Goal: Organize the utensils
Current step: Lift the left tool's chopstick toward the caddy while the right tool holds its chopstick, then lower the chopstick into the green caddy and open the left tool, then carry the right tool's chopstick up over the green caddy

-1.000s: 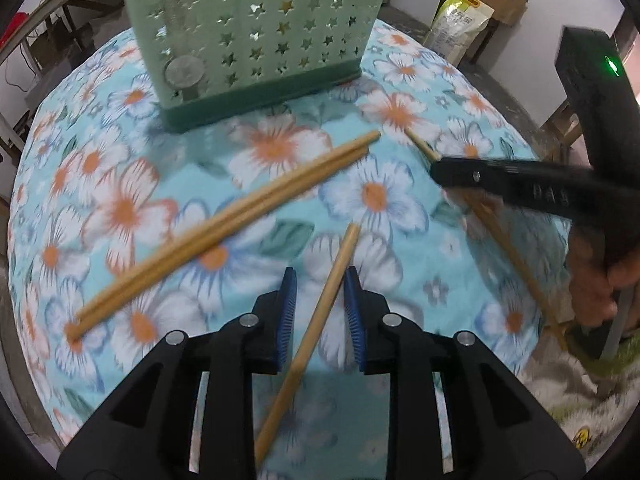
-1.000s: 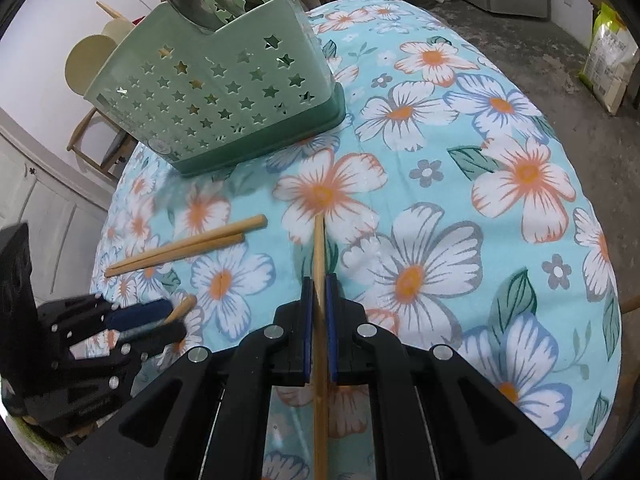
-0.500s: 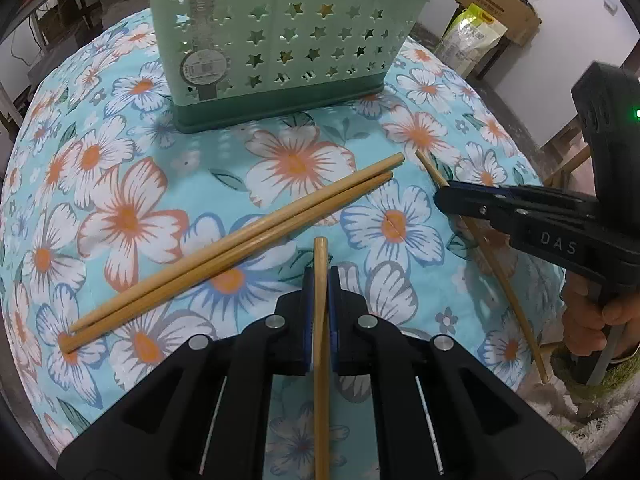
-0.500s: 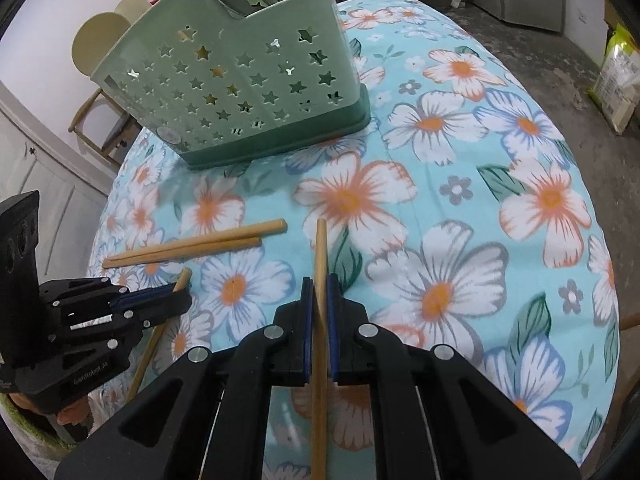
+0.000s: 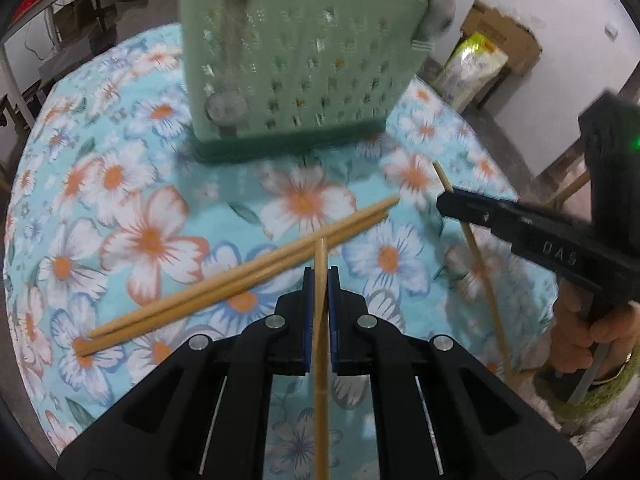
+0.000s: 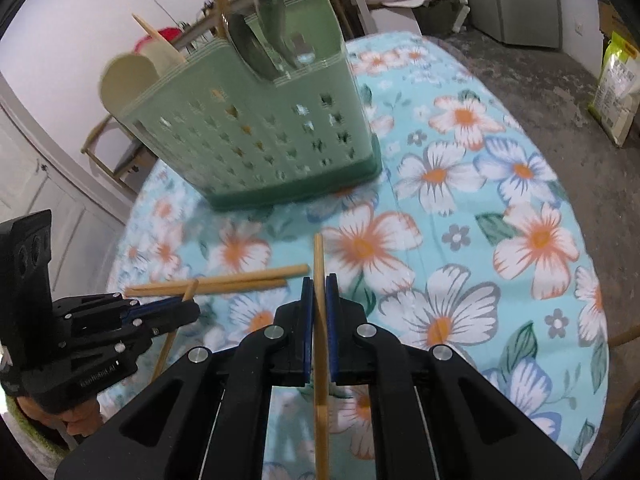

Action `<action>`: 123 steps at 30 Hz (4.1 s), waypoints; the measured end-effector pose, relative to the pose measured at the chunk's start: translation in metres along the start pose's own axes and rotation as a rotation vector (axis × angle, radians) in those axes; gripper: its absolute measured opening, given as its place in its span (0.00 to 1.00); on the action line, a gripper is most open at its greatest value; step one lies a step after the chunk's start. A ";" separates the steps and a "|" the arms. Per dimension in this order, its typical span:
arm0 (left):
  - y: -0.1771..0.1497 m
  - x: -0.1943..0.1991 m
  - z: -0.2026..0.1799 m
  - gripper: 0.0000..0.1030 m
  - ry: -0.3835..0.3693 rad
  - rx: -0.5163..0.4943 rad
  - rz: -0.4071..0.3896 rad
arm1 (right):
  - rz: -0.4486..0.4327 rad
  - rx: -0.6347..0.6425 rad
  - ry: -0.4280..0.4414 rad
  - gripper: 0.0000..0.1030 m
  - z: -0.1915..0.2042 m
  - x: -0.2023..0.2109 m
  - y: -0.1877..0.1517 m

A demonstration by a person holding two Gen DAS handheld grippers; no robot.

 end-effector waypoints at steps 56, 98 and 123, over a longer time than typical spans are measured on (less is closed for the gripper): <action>0.209 0.250 -0.014 0.05 -0.027 0.036 -0.927 | -0.083 0.014 0.091 0.06 0.028 0.034 0.010; 0.058 0.146 0.020 0.77 0.124 0.019 -0.570 | -0.101 0.027 0.106 0.06 0.034 0.042 0.011; 0.014 0.112 0.037 0.83 0.130 0.084 -0.456 | -0.122 0.055 0.130 0.06 0.054 0.049 0.011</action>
Point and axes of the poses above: each gripper's, at about its wrist camera, not at the fingertips, and x roughly against the way its jaws point, z to its left, y to its top, the point moved 7 cm from there along -x, roughly the way its jaws point, and after that the axes turned 2 degrees about z, right-handed, at the moved point
